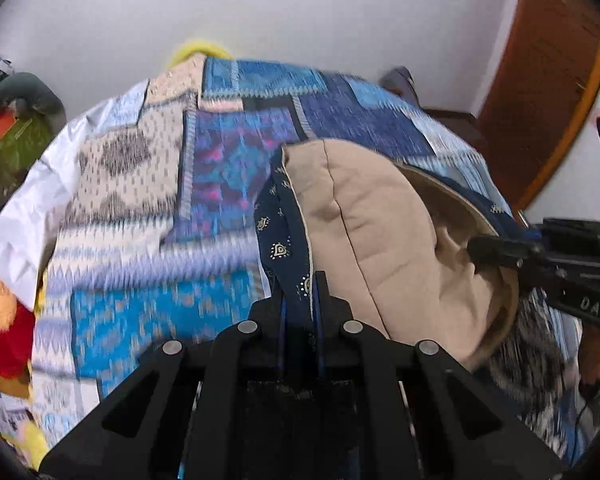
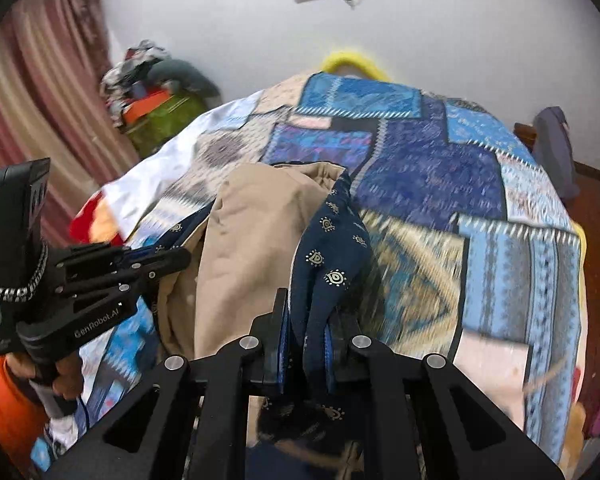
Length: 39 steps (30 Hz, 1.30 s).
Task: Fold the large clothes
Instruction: 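Fold the beige hood down onto the jacket body with both tools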
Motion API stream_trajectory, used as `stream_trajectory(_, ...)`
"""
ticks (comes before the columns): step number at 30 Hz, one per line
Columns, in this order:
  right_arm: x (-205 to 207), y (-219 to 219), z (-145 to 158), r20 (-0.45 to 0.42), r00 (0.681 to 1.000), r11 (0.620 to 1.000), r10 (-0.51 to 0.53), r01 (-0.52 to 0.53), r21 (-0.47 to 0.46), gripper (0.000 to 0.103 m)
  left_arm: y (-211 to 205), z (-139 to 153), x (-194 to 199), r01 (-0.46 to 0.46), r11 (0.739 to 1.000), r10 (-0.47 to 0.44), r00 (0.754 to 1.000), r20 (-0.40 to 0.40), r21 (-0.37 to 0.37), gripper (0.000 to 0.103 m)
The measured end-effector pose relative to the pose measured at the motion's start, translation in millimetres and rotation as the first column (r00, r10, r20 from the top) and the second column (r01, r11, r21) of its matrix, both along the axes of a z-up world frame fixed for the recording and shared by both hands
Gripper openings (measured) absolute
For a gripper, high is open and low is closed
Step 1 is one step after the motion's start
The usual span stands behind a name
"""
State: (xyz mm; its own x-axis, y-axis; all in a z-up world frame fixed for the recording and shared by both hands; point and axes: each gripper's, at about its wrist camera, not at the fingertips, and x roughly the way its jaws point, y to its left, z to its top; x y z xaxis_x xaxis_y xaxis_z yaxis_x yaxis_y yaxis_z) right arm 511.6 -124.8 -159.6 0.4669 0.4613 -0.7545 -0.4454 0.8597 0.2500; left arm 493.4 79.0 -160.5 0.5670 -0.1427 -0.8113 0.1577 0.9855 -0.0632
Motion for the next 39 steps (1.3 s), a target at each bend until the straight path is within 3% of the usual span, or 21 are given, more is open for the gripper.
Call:
stream_trajectory(6,-63.8,-0.9,-39.6,-0.028,0.999,0.989,-0.03,0.026,-0.147,0.012,3.6,-52.6,-48.8,0.005,1.0,-0.002,0.989,-0.145,0.017,0.011)
stream_trajectory(9,-76.3,-1.3,-67.0,-0.019,0.996,0.944,-0.091,0.081,-0.32,0.012,4.3,-83.0,-62.8,-0.025,0.997,0.039,0.98,-0.193,0.076,0.014)
stream_trajectory(10,-78.3,-2.4,-73.6,-0.021,0.995,0.93,-0.1,0.086,-0.357,0.012,6.0,-90.4,-65.5,-0.033,0.996,0.05,0.978,-0.201,0.085,0.019)
stream_trajectory(12,-84.1,-10.0,-75.7,-0.016,0.993,0.933,-0.114,0.101,-0.345,0.012,11.1,-100.9,-71.7,-0.06,0.993,0.078,0.978,-0.194,0.098,0.035)
stream_trajectory(14,-85.8,-15.5,-71.5,-0.036,0.99,0.936,-0.134,0.115,-0.333,0.013,15.4,-101.0,-75.5,-0.087,0.99,0.106,0.979,-0.174,0.114,0.046)
stream_trajectory(19,-86.3,-22.5,-46.3,-0.076,0.99,0.961,-0.116,0.093,-0.262,0.013,26.7,-78.3,-74.2,-0.064,0.996,0.075,0.977,-0.201,0.061,0.051)
stream_trajectory(24,-76.2,-9.5,-20.3,-0.027,0.998,0.97,-0.061,0.053,-0.237,0.013,31.7,-32.6,-63.7,-0.055,0.997,0.059,0.996,-0.069,0.048,0.076)
stream_trajectory(27,-60.3,4.7,-20.2,0.019,0.998,0.953,-0.055,0.058,-0.296,0.013,31.9,-22.2,-39.9,-0.071,0.995,0.074,0.997,-0.031,0.073,0.076)
stream_trajectory(31,-28.4,19.7,-32.3,0.049,0.997,0.927,-0.066,0.079,-0.366,0.013,32.4,-35.1,-5.6,-0.091,0.991,0.097,0.993,-0.062,0.1,0.076)
stream_trajectory(35,12.3,19.4,-43.1,0.011,0.994,0.943,-0.107,0.105,-0.315,0.013,31.8,-58.0,30.0,-0.114,0.987,0.125,0.987,-0.103,0.109,0.075)
stream_trajectory(38,39.8,16.4,-49.8,-0.024,0.992,0.958,-0.122,0.112,-0.264,0.013,29.8,-70.4,52.6,-0.139,0.986,0.15,0.982,-0.114,0.094,0.067)
stream_trajectory(39,46.3,16.7,-52.3,-0.024,0.991,0.957,-0.13,0.119,-0.264,0.013,29.3,-74.3,57.8,-0.145,0.986,0.155,0.981,-0.119,0.089,0.057)
